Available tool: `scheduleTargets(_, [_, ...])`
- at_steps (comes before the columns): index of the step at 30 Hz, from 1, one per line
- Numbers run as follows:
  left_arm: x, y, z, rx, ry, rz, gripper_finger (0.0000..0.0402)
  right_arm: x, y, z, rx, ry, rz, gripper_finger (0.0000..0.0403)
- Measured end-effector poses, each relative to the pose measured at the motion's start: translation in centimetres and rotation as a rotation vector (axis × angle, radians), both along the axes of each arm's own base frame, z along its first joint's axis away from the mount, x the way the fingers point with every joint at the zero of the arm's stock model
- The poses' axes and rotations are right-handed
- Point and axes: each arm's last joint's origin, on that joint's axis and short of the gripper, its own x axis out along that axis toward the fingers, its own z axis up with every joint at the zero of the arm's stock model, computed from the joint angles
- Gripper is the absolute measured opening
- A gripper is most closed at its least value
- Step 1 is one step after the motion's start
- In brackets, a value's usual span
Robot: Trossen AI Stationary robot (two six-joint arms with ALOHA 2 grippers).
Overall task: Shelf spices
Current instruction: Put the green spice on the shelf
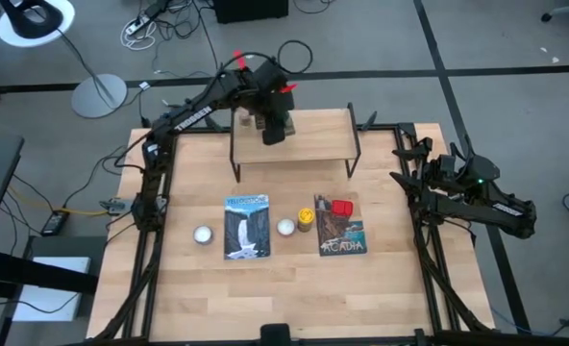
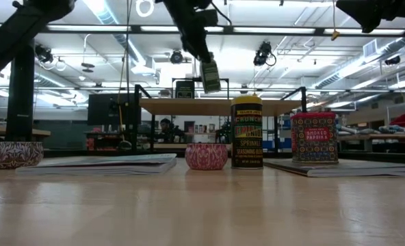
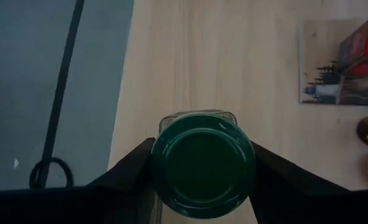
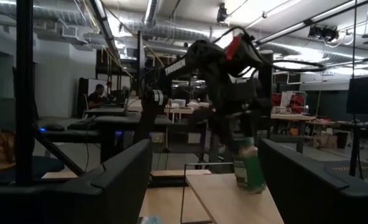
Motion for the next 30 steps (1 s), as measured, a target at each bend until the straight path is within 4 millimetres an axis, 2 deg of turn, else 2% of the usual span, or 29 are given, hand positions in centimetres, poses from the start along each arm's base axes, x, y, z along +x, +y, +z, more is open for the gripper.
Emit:
scheduleTargets(6, [1.3,0.6,-2.3,-0.025,0.069,-0.039,0.0195,0.0,0.0,0.0,-0.01,-0.001,-0.003,0.0293])
scheduleTargets(17, [1.3,0.9,-2.7,-0.026,0.093,-0.029,0.0195,0.0,0.0,0.0,-0.014,0.001,-0.005,0.0293])
scheduleTargets(25, [1.7,0.8,-2.6,0.025,0.087,-0.012,0.0266,0.0,0.0,0.0,-0.012,0.002,-0.004,0.0293])
scheduleTargets(30, [1.9,0.8,-2.4,0.048,0.064,-0.008,0.0276,0.0,0.0,0.0,-0.013,0.003,-0.004,0.0293])
